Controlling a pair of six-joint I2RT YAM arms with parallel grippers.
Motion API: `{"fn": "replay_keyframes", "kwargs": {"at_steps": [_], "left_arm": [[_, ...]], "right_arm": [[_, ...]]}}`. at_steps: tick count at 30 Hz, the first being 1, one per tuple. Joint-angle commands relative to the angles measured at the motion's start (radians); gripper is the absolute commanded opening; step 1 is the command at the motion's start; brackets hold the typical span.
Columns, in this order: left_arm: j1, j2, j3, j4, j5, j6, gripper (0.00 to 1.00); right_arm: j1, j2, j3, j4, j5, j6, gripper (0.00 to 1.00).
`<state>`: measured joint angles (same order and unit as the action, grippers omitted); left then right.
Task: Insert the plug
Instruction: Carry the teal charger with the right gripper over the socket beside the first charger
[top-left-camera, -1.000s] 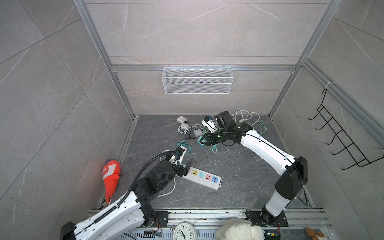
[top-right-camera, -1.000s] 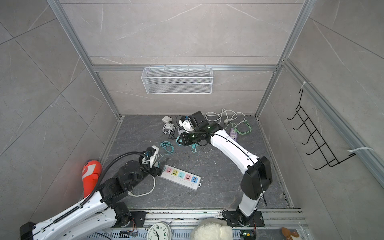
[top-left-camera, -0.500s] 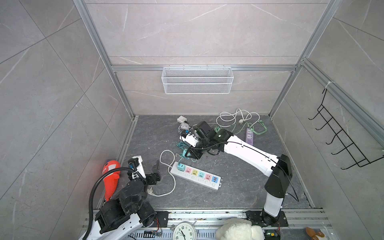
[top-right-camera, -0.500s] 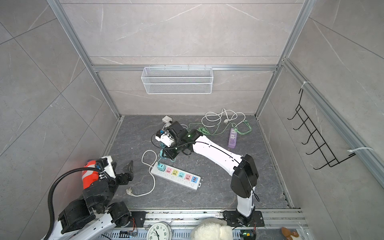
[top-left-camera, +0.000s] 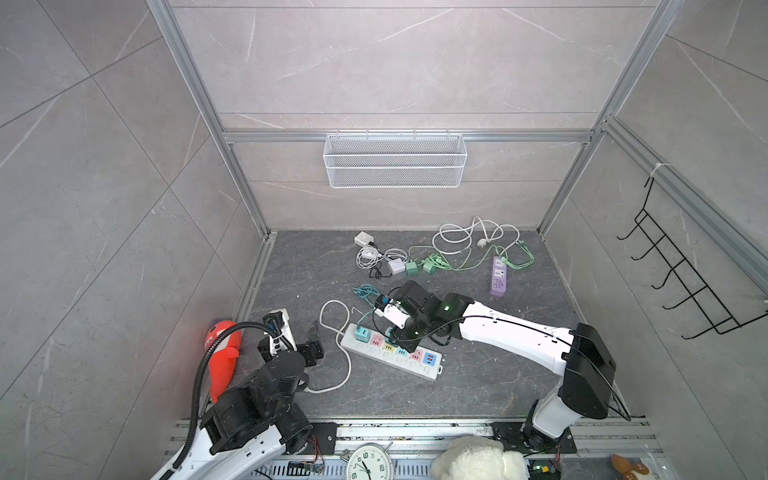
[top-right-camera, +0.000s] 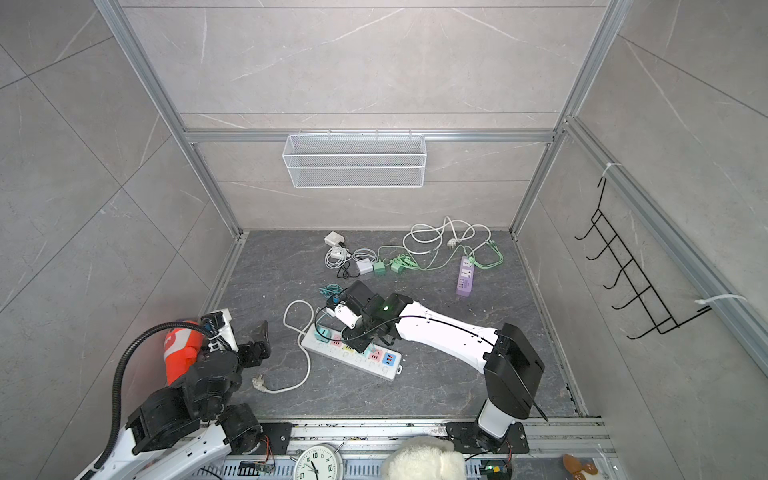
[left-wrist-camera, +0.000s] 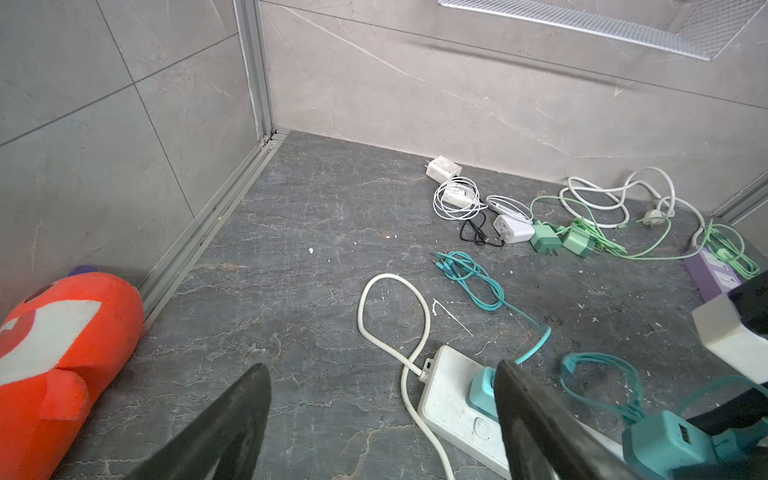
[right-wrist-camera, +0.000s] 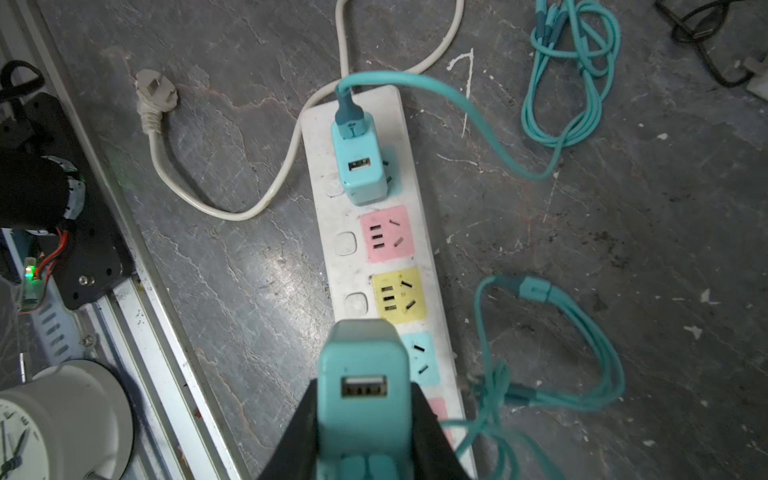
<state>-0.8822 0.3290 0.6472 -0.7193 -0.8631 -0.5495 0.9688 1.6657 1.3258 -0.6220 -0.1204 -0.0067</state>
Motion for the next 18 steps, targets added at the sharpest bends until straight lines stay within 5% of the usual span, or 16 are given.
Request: {"fn": "replay_keyframes", "kwargs": {"at_steps": [1, 18], "left_arm": [[-0.001, 0.01, -0.026, 0.095, -0.002, -0.001, 0.86], [-0.001, -0.016, -0.078, 0.127, 0.004, 0.009, 0.87]], "right_arm": [[0.039, 0.004, 0.006, 0.068, 0.079, 0.027, 0.13], [0.094, 0.222, 0.155, 0.108, 0.12, -0.104, 0.11]]}}
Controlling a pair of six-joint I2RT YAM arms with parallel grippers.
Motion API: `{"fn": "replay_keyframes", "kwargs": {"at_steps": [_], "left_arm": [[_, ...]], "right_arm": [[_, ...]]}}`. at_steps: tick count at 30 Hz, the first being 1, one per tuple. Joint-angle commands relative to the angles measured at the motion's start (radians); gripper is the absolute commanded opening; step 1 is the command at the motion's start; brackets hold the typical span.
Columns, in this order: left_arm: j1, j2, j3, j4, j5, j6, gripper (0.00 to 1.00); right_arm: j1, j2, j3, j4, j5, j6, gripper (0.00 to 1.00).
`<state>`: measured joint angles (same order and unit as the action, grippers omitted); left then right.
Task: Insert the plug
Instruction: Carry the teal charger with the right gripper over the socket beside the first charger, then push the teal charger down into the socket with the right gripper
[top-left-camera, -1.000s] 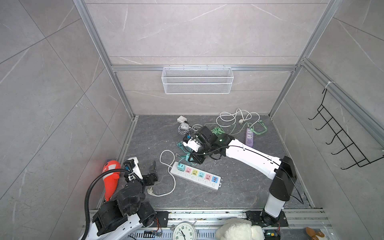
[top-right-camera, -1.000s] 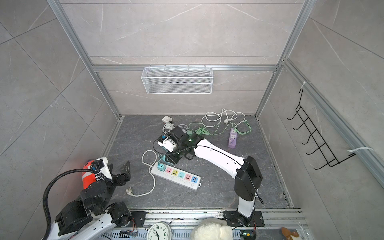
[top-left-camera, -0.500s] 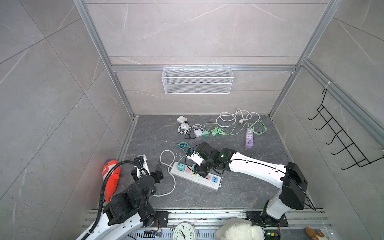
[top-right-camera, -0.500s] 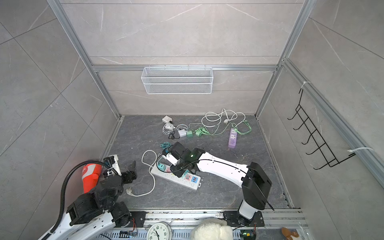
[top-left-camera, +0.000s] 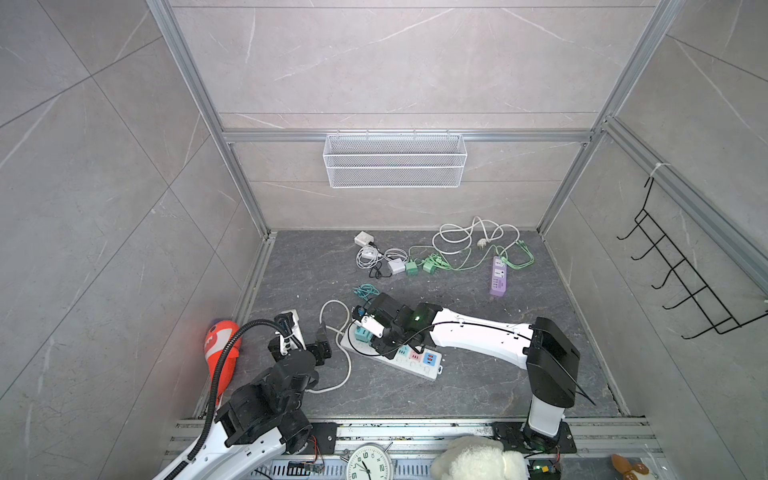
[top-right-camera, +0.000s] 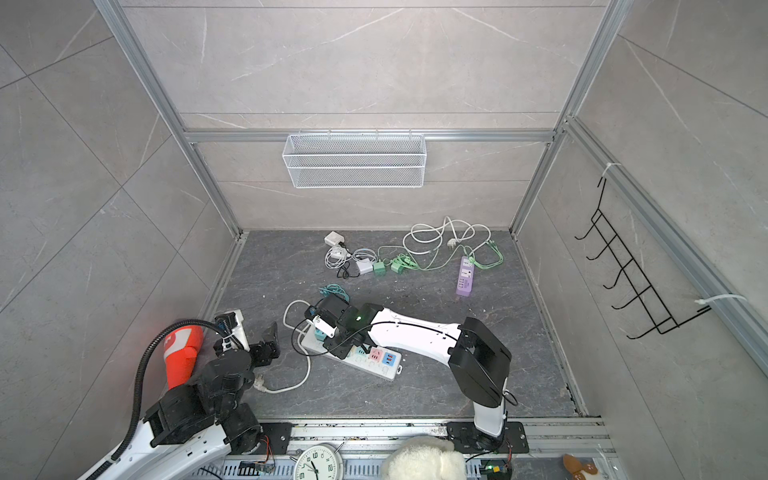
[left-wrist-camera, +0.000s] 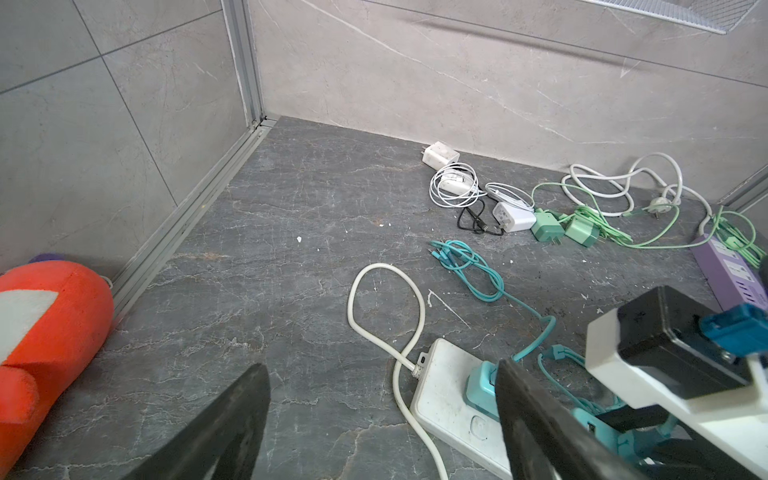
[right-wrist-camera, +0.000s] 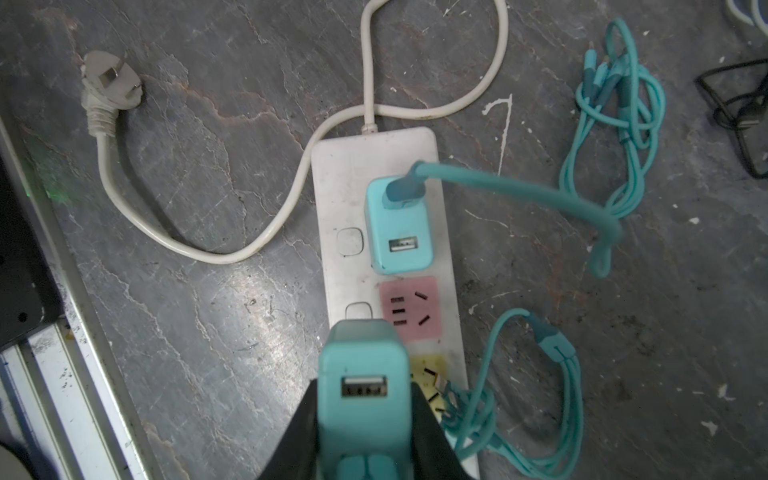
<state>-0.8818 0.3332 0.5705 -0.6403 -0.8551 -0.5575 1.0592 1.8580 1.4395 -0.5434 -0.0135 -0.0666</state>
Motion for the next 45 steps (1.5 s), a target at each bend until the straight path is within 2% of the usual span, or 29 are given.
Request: {"fn": "replay_keyframes", "kwargs": {"at_steps": [1, 7, 25, 32, 45], "left_arm": [[-0.002, -0.024, -0.003, 0.048, -0.006, 0.02, 0.87], [-0.001, -0.038, -0.011, 0.054, -0.008, 0.028, 0.87], [-0.002, 0.004, -0.014, 0.096, -0.001, 0.056, 0.87], [-0.001, 0.006, -0.017, 0.108, -0.003, 0.057, 0.87], [-0.001, 0.016, -0.007, 0.135, 0.006, 0.078, 0.87]], "right_arm": [[0.004, 0.04, 0.049, 0.03, 0.014, -0.049, 0.11], [0.001, 0.092, 0.075, 0.034, 0.026, -0.057, 0.1], [-0.057, 0.054, -0.048, 0.167, 0.01, -0.028, 0.09], [-0.06, 0.071, -0.051, 0.16, -0.009, -0.037, 0.08], [-0.052, 0.121, -0.142, 0.182, -0.03, 0.024, 0.08]]}}
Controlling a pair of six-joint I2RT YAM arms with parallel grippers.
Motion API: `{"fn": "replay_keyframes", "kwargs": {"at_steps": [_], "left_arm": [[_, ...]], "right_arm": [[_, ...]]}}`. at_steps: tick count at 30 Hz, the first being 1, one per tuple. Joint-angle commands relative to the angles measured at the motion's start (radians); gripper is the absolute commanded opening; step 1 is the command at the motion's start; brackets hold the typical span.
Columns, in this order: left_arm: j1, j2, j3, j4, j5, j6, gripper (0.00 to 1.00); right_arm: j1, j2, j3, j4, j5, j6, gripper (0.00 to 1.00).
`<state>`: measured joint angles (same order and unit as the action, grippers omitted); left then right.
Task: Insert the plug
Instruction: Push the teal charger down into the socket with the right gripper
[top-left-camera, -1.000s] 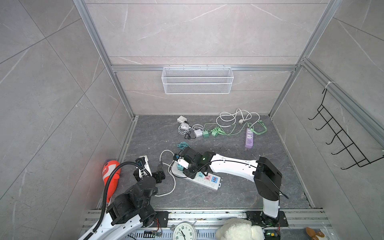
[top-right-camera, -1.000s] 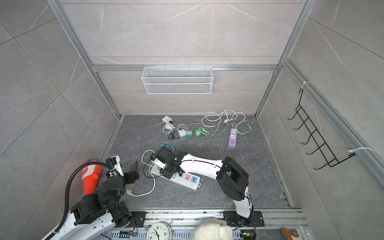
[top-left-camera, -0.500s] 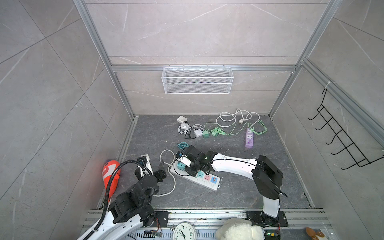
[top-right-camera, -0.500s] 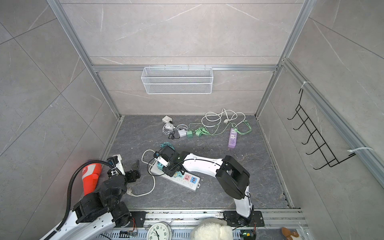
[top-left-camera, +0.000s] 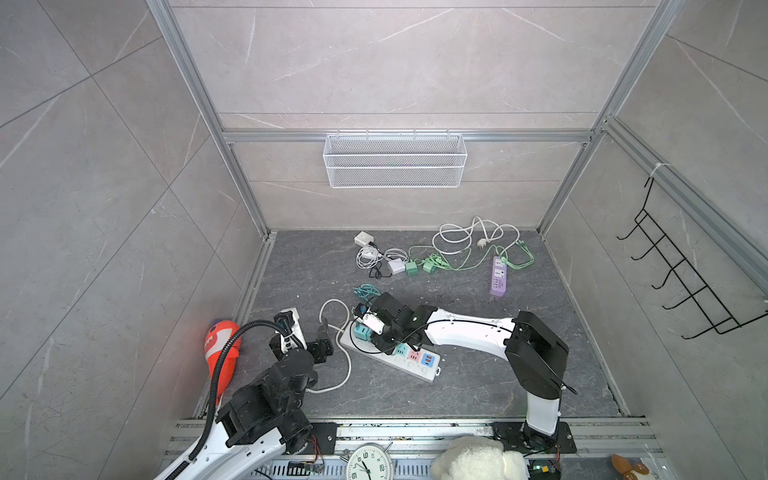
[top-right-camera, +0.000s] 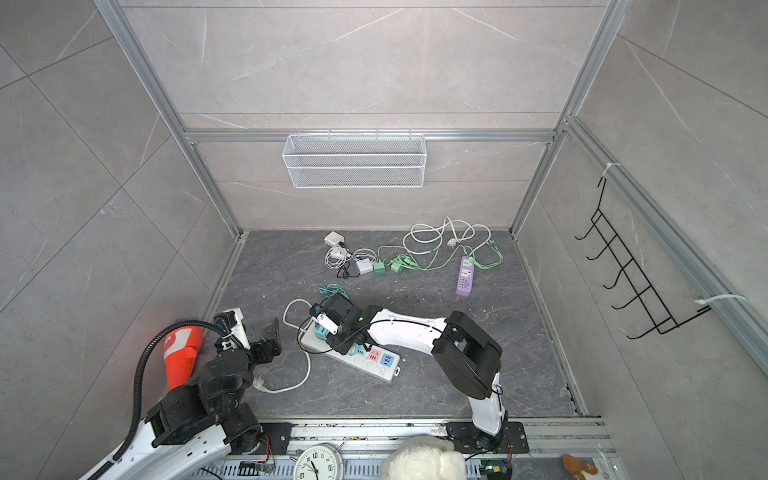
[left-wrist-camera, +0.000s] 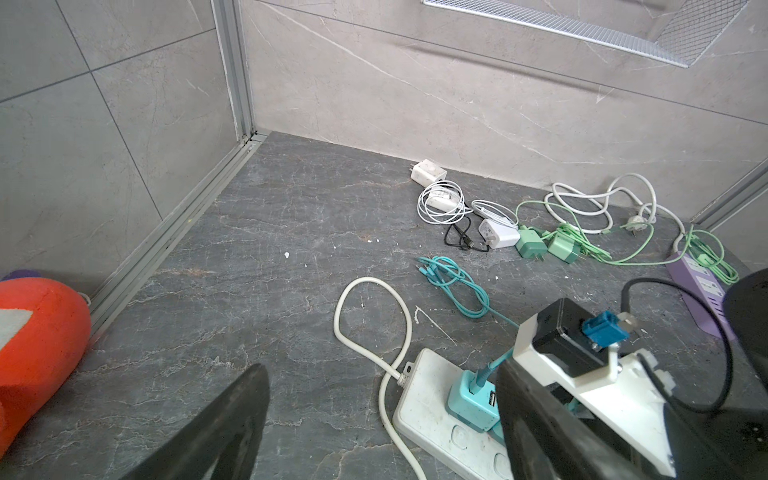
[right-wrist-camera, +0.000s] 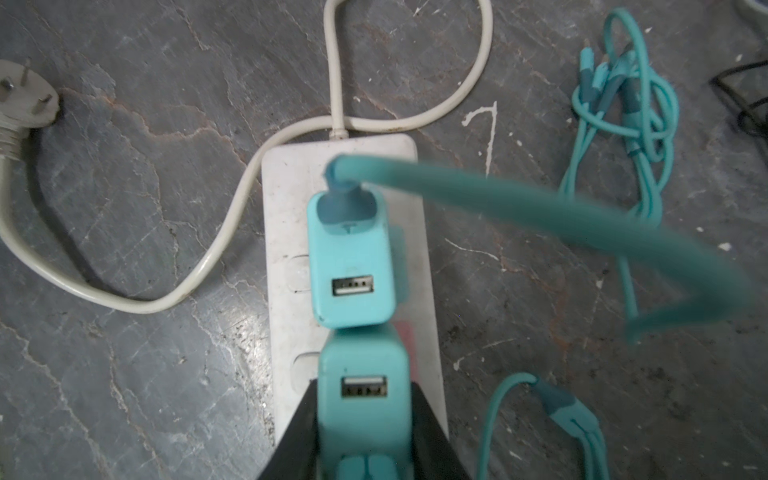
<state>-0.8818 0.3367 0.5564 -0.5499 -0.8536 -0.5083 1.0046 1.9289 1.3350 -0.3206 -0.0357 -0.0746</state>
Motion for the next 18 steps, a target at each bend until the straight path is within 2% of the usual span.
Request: {"fn": "replay_keyframes", "kwargs": {"at_steps": [1, 6, 10, 14, 18], "left_arm": [[-0.002, 0.015, 0.012, 0.041, 0.003, 0.03, 0.87], [-0.001, 0.009, 0.014, 0.042, 0.002, 0.033, 0.88], [-0.002, 0.007, 0.015, 0.05, 0.011, 0.039, 0.88], [-0.002, 0.029, 0.019, 0.051, 0.008, 0.041, 0.91], [-0.002, 0.063, 0.018, 0.067, 0.01, 0.036, 0.93]], "right_arm": [[0.004, 0.054, -0.042, -0.041, -0.007, 0.035, 0.08], [0.014, 0.045, -0.068, -0.042, 0.002, 0.049, 0.07], [0.015, 0.059, -0.064, -0.059, 0.014, 0.056, 0.13], [0.022, 0.047, -0.039, -0.085, 0.02, 0.054, 0.26], [0.021, 0.001, -0.014, -0.107, 0.034, 0.035, 0.5]]}}
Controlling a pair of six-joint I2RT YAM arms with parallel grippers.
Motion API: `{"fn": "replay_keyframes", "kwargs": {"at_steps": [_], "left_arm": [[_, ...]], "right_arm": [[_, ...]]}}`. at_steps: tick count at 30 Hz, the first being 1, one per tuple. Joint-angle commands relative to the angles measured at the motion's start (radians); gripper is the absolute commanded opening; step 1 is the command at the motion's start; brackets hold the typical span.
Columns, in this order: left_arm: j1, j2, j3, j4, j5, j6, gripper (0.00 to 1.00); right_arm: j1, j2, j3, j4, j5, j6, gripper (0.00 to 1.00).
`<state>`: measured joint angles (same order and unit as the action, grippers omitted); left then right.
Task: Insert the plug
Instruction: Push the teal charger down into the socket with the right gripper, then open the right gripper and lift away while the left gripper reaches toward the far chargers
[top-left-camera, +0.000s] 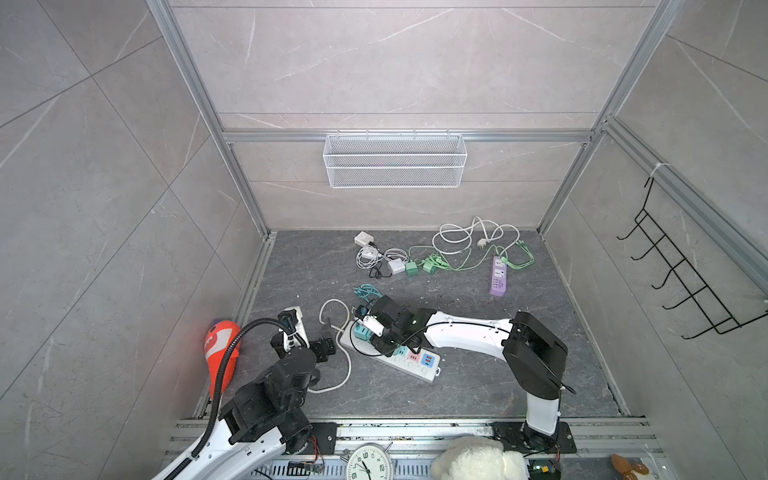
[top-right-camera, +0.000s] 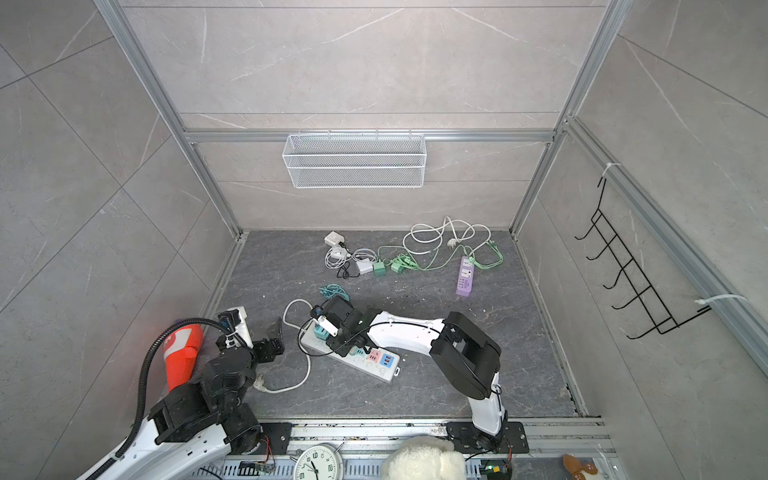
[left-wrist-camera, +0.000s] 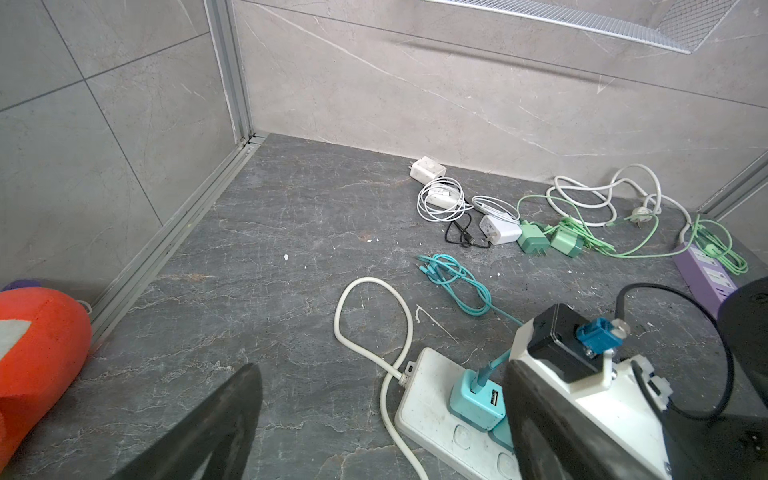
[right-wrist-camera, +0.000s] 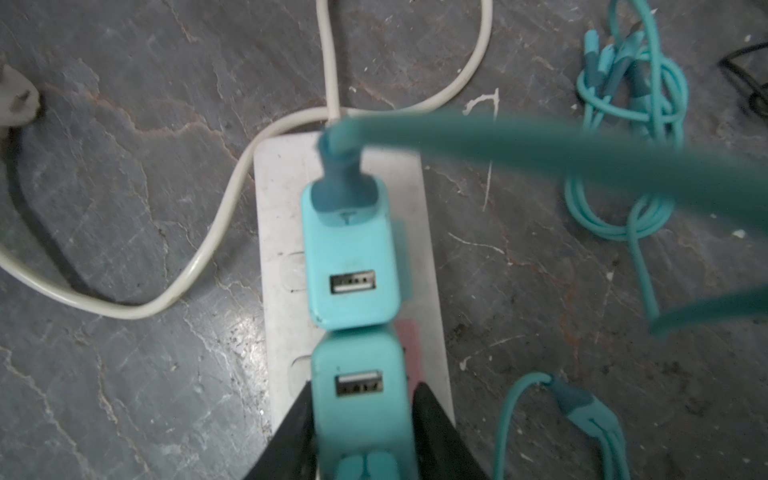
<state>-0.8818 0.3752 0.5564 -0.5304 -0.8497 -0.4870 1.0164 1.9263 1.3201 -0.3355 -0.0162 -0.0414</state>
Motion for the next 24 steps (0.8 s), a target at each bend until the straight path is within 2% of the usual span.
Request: {"fn": "replay_keyframes", "kwargs": {"at_steps": [1, 8, 19, 24], "left_arm": [[-0.001, 0.033, 0.02, 0.05, 0.002, 0.004, 0.94], [-0.002, 0.115, 0.066, 0.078, 0.012, -0.001, 0.96], [0.007, 0.324, 0.14, 0.127, 0.009, 0.026, 1.0], [0.045, 0.38, 0.163, 0.181, 0.051, 0.066, 1.0]], "right_arm": [[0.01, -0.003, 0.009, -0.1, 0.022, -0.004, 0.53], [0.008, -0.033, 0.062, -0.14, 0.015, -0.013, 0.59], [0.01, -0.195, -0.057, -0.16, -0.168, 0.037, 0.58], [0.009, -0.188, -0.12, -0.165, -0.16, 0.049, 0.57]]}}
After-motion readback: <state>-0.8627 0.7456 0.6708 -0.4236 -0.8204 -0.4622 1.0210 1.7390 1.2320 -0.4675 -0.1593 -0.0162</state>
